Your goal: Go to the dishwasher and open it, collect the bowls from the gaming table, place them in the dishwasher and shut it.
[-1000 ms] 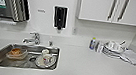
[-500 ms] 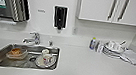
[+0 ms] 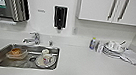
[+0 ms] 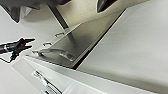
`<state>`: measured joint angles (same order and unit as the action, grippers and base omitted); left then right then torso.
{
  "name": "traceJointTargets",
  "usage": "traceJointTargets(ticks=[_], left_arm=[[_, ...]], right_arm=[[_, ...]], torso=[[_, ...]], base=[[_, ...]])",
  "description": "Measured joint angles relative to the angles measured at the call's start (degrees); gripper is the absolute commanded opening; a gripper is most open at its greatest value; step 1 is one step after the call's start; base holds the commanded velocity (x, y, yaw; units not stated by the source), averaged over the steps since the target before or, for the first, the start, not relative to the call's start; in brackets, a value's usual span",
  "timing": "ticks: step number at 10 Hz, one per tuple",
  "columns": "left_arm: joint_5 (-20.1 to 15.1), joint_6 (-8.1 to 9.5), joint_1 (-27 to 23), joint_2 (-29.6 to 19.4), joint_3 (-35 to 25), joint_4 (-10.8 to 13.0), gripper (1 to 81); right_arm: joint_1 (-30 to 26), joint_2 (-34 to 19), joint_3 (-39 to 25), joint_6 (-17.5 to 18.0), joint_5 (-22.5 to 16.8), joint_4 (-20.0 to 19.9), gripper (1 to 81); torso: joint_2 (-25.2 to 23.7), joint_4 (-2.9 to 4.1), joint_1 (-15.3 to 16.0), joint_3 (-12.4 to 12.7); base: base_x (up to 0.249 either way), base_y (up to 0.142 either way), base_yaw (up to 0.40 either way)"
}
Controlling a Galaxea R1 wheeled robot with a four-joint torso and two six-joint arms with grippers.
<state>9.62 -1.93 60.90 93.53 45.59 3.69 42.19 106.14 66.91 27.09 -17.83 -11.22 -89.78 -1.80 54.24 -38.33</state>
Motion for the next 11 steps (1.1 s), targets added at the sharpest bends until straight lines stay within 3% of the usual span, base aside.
traceJointTargets(ticks=[7, 11], left_arm=[[0.4, -0.05, 0.0, 0.6, -0.1, 0.1, 81.1], [0.5, -0.22, 0.0, 0.9, -0.1, 0.2, 81.1]], right_arm=[[-6.2, 5.5, 0.8, 10.8, -1.8, 0.1, 81.1], [-6.8, 8.5, 6.5, 16.3, -3.3, 0.2, 81.1]], torso=[[0.0, 0.00, 0.0, 0.0], [0.0, 0.00, 0.0, 0.0]], base=[[0.000, 0.000, 0.000], [0.000, 0.000, 0.000]])
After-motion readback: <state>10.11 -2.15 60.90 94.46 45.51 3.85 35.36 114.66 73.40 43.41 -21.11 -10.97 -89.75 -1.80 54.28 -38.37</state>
